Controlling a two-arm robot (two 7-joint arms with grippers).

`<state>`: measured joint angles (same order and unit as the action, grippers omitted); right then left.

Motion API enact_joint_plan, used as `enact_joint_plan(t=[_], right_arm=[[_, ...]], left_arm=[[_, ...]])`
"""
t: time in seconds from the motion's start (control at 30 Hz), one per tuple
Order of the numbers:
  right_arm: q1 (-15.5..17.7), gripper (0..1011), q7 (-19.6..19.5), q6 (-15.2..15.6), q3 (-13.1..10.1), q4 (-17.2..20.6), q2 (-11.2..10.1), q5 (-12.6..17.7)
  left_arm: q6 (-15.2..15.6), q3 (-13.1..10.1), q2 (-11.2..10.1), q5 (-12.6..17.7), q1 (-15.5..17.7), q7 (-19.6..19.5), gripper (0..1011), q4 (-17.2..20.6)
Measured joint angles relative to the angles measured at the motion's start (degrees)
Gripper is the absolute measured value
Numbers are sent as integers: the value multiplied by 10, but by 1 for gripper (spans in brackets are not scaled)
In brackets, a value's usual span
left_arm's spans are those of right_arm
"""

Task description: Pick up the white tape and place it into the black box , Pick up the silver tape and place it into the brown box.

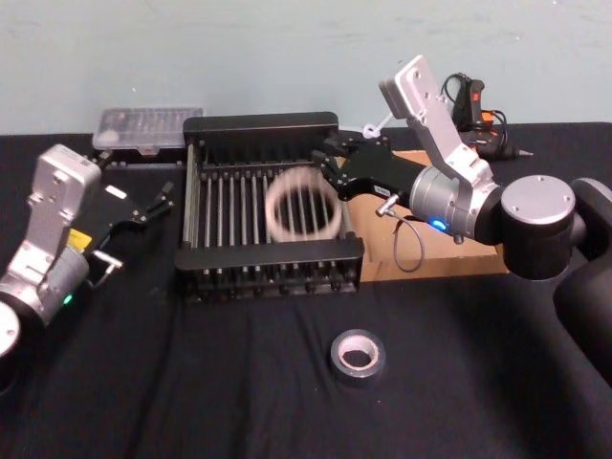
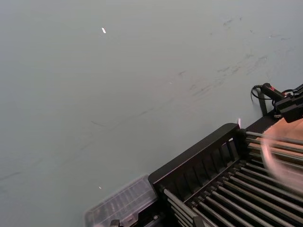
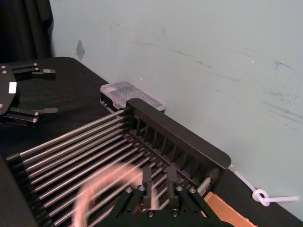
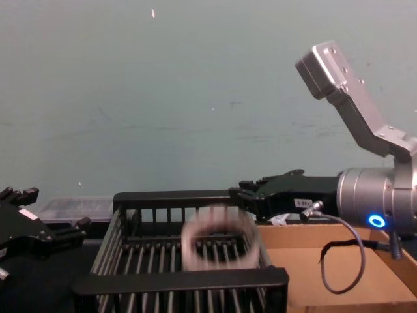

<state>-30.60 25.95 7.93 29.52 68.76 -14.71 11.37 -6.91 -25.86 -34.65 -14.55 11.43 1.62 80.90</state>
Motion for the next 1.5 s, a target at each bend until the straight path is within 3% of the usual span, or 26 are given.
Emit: enact_joint_plan(t=[0.13,0.23,0.27,0.63,0.9,1.23,1.5], right_arm=[[0,257,0,0,0,1,0,1],[0,398,0,0,0,1,0,1],[0,398,0,0,0,1,0,1],[1,787,0,1,-1,2,-1,1],[1,985,0,1,-1,2,-1,2],[9,1002,-2,6,-9,17,-8,2],[44,1002,1,23,-28,81,-42,14]], left_arm=[[0,0,0,0,0,0,1001,0],[0,0,0,0,0,0,1001,0],[0,0,0,0,0,0,1001,0],[0,0,0,0,0,0,1001,0],[0,0,0,0,0,0,1001,0],[0,0,0,0,0,0,1001,0],[0,0,0,0,0,0,1001,0]])
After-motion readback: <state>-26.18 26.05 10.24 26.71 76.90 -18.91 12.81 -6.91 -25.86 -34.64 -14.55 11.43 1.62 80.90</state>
